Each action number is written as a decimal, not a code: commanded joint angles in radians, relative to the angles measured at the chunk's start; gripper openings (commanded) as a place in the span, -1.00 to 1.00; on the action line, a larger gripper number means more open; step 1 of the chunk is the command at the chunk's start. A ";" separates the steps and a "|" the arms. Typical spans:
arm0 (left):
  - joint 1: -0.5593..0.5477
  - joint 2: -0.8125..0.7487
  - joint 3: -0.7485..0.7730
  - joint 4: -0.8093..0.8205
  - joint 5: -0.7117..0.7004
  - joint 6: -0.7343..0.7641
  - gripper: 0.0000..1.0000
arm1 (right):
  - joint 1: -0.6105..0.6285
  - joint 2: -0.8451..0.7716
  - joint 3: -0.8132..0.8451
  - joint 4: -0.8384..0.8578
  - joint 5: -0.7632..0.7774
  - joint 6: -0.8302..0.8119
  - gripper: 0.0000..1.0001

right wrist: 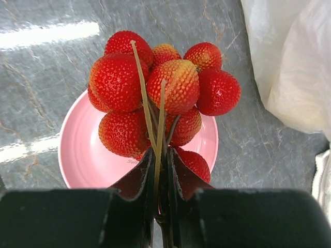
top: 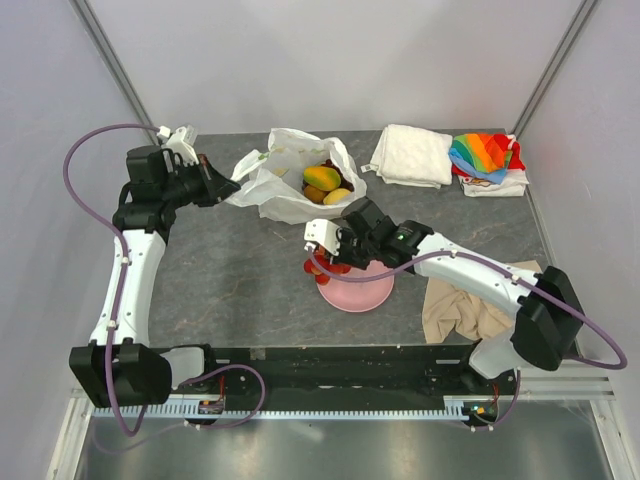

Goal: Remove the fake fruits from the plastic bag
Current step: Place the fake fruit on the plate.

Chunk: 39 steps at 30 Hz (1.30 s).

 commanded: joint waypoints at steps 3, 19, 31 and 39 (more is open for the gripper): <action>0.012 -0.028 -0.004 0.015 0.000 0.037 -0.96 | -0.001 0.032 -0.038 0.102 0.056 0.048 -1.00; 0.012 -0.023 -0.004 0.019 -0.001 0.043 -0.97 | -0.001 0.115 -0.024 0.055 0.028 0.108 -0.67; 0.011 -0.012 0.004 0.024 0.003 0.043 -0.96 | -0.002 0.026 0.072 -0.089 0.045 0.122 0.18; 0.009 -0.005 0.007 0.026 0.032 0.037 -0.96 | -0.002 -0.055 0.325 -0.169 -0.022 0.153 0.18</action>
